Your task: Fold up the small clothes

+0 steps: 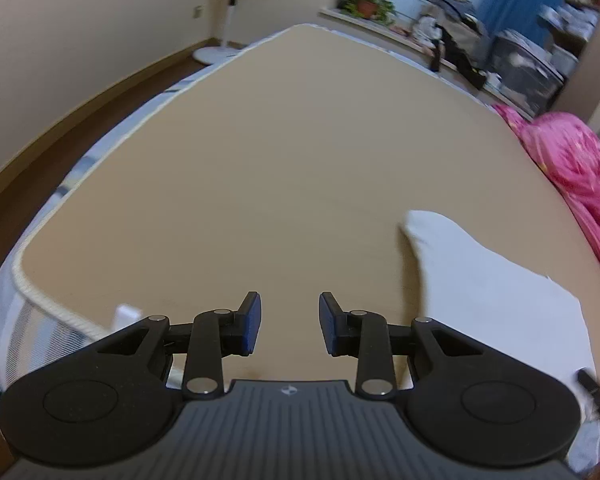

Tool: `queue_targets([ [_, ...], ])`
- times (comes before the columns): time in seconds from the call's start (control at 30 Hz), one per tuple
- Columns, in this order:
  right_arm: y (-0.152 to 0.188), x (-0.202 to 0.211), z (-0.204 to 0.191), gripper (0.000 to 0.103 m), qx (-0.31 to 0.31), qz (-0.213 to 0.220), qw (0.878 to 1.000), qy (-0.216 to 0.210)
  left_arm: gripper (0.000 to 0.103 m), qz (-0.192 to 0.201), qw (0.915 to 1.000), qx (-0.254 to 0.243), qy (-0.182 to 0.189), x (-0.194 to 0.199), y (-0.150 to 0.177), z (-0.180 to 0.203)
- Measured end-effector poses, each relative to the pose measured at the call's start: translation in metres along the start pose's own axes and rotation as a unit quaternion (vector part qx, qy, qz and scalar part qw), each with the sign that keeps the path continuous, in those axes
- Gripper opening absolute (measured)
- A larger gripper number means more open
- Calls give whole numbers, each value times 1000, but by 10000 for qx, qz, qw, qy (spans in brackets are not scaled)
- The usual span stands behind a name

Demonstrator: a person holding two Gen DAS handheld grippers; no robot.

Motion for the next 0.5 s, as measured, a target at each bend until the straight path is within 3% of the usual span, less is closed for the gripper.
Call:
queue_targets([
  [0.2,56,-35,-107,9,416,-499,9958,-642,35,-29,9978,654,97,7,5,-55],
  [0.37,87,-52,-164,34,1148,-874,9853,-915,35,-46,9971,749,102,6,8,-71],
  [0.5,101,-64,-182,42,1878,-1071,9724,-882,35,-45,9969,785,88,2,6,-73],
])
Point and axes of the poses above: each gripper's, at about its wrist camera, not at the fingertips, and x roughly against the way its jaws point, z to its right, y to its underside, the point moved 5 cm from there along -x, roughly the way its jaws point, and after that the axes turned 12 degrees about -x, right-handed, at the moved point
